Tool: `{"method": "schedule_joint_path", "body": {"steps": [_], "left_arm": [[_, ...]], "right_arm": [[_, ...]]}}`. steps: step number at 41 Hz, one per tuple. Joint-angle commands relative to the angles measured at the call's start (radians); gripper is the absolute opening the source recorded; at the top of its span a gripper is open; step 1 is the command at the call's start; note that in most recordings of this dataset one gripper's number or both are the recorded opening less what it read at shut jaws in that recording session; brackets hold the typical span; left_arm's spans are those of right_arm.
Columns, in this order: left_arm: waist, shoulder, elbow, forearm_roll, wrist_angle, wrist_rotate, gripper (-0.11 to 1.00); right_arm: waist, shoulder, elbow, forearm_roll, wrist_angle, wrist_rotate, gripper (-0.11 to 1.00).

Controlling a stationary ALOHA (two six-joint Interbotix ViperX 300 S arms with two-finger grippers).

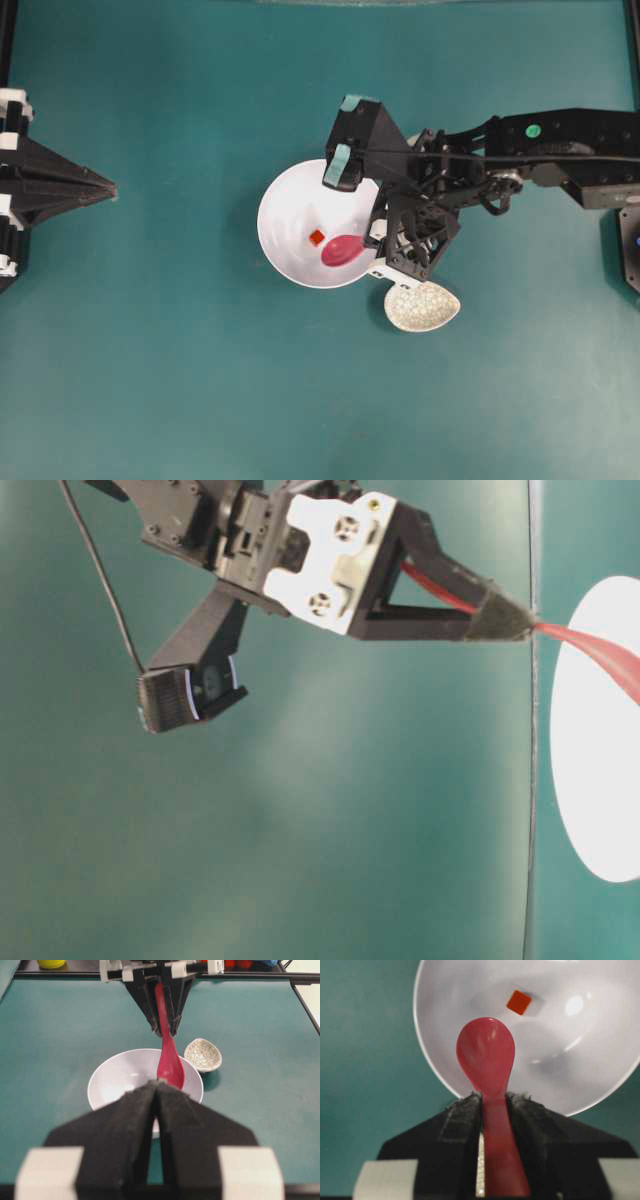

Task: Grip the spoon and scoop the red block from the bowl with right arm.
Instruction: 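Lower the spoon bowl into the white bowl beside the red cube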

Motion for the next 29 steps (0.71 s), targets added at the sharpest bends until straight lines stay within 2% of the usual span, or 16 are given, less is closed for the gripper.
{"method": "schedule_joint_path", "body": {"steps": [1, 13, 29], "left_arm": [[0.000, 0.005, -0.021, 0.002, -0.003, 0.000, 0.01], [0.000, 0.005, -0.021, 0.002, -0.003, -0.002, 0.01], [0.000, 0.005, -0.021, 0.002, -0.003, -0.002, 0.01]], "right_arm": [[0.002, -0.003, -0.018, -0.005, -0.005, 0.002, 0.25], [0.003, 0.038, -0.018, -0.006, -0.018, 0.002, 0.25], [0.002, 0.075, -0.018, -0.011, -0.103, 0.002, 0.25]]}}
